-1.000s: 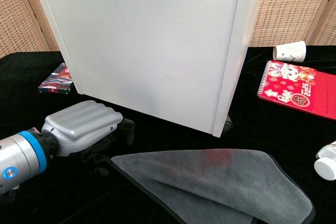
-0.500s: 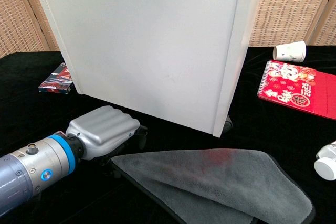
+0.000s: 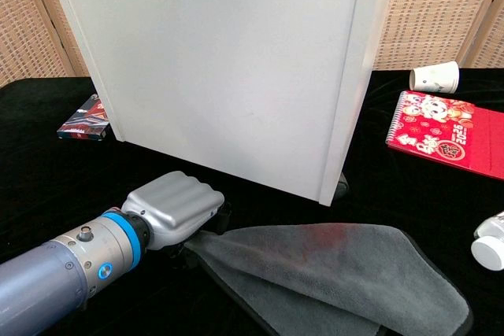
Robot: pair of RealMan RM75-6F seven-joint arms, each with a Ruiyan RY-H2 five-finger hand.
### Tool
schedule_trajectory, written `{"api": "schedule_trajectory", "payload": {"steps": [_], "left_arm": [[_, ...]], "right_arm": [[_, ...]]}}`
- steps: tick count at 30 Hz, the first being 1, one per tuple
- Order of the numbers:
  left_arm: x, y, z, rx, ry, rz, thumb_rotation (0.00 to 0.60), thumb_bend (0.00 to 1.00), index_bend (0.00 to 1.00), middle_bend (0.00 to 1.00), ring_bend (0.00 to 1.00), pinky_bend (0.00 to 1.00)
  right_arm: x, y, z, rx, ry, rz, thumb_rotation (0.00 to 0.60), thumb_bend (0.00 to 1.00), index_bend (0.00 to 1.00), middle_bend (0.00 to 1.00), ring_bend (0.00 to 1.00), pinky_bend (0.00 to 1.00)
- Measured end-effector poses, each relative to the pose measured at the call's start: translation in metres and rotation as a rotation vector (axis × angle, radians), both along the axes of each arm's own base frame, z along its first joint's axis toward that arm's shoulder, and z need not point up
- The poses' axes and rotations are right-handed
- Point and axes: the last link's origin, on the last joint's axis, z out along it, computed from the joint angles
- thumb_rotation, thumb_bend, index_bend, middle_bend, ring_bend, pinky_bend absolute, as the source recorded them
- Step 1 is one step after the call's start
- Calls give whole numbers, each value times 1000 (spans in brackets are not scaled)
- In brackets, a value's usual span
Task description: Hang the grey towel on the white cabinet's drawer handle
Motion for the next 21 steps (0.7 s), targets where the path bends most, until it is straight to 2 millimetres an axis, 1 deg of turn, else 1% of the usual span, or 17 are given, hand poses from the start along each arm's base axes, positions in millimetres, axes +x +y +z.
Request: {"api": "schedule_trajectory", "payload": {"steps": [1, 2, 4, 8, 11, 14, 17, 21], "left_arm": [[0, 0, 0, 4, 2, -5, 600, 572, 501, 868, 775, 750], [0, 0, 0, 9, 4, -12, 600, 585, 525, 868, 775, 750], [1, -1, 1, 23, 6, -34, 600, 592, 583, 868, 777, 750], [2, -2, 7, 58, -4, -89, 600, 593, 629, 868, 777, 749], [0, -2, 17, 89, -8, -143, 600, 592, 663, 868, 777, 749], [-3, -1, 30, 121, -7, -204, 600, 593, 691, 868, 777, 749], [-7, 1, 47, 168, -3, -289, 600, 592, 708, 868, 777, 748], [-17, 6, 76, 241, -4, -441, 600, 591, 758, 868, 777, 744]], "right_arm": [[0, 0, 0, -1, -1, 0, 600, 86, 0, 0, 0, 0], [0, 0, 0, -1, -2, 0, 600, 86, 0, 0, 0, 0], [0, 0, 1, -4, -5, 2, 600, 86, 0, 0, 0, 0], [0, 1, 3, -8, -9, 3, 600, 86, 0, 0, 0, 0], [0, 1, 3, -7, -8, 3, 600, 86, 0, 0, 0, 0], [0, 1, 4, -10, -9, 3, 600, 87, 0, 0, 0, 0], [0, 1, 4, -16, -9, 6, 600, 86, 0, 0, 0, 0], [0, 1, 4, -18, -5, 6, 600, 86, 0, 0, 0, 0]]}}
